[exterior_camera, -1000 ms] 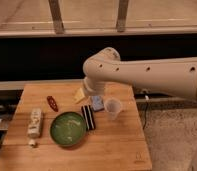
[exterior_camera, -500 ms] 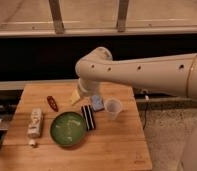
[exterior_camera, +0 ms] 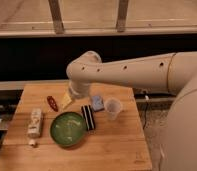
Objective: Pick up the ceramic bowl
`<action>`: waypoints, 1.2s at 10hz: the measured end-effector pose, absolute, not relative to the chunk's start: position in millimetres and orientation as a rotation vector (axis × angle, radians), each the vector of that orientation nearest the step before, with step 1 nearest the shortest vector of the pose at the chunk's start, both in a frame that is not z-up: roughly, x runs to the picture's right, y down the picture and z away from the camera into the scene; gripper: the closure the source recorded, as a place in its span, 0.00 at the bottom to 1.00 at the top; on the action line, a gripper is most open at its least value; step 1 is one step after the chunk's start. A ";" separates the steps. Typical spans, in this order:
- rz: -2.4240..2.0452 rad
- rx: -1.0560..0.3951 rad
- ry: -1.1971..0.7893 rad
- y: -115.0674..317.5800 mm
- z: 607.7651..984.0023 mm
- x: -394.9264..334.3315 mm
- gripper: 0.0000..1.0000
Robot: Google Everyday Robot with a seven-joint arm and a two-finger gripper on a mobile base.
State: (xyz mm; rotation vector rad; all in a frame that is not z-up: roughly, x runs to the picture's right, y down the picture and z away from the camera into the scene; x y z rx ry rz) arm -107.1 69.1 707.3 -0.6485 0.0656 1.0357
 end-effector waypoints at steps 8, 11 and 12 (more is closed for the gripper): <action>0.981 -0.871 0.129 138.7 766.1 -136.4 0.20; 0.965 -0.924 0.148 154.0 777.9 -144.0 0.20; 0.964 -0.942 0.153 159.5 783.1 -145.1 0.20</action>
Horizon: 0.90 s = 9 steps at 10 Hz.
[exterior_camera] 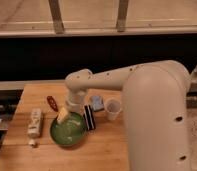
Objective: Pick up the ceramic bowl
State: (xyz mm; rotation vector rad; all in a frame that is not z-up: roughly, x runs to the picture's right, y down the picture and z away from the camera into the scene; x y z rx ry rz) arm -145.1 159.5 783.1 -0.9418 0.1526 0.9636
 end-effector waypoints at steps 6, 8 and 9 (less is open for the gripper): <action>0.933 -0.952 0.174 157.7 797.5 -142.8 0.20; 0.930 -0.949 0.181 156.0 798.7 -139.3 0.20; 0.930 -0.951 0.183 157.0 801.0 -138.8 0.20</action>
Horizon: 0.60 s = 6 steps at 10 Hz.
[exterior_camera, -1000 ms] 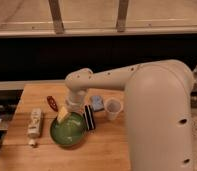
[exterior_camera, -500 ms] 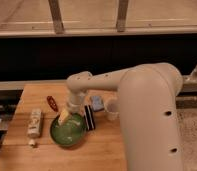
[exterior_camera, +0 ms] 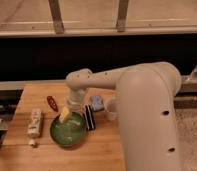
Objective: Pick up the ceramic bowl
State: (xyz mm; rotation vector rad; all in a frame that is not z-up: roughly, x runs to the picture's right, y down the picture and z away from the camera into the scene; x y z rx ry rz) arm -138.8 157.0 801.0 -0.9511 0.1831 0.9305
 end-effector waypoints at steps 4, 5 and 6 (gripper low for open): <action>0.926 -0.966 0.192 162.7 809.4 -141.9 0.20; 0.929 -0.975 0.194 166.1 812.3 -141.9 0.20; 0.933 -0.981 0.192 168.6 814.2 -142.4 0.20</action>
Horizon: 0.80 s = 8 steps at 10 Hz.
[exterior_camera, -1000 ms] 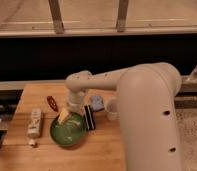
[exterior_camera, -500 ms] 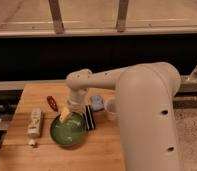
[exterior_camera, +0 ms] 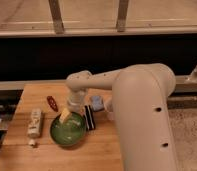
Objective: Pick up the ceramic bowl
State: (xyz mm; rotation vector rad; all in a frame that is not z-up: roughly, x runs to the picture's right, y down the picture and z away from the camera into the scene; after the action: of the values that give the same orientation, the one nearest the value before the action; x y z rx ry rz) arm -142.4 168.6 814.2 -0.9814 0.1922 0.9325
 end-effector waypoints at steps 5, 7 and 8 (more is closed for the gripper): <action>0.954 -1.010 0.188 182.1 817.1 -141.6 0.20; 0.950 -1.009 0.211 187.2 815.9 -138.5 0.34; 0.950 -1.003 0.227 189.2 814.7 -134.6 0.46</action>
State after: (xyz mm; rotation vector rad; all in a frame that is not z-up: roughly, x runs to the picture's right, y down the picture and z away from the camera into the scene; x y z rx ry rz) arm -134.6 189.2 814.7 -1.0033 0.2266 0.9500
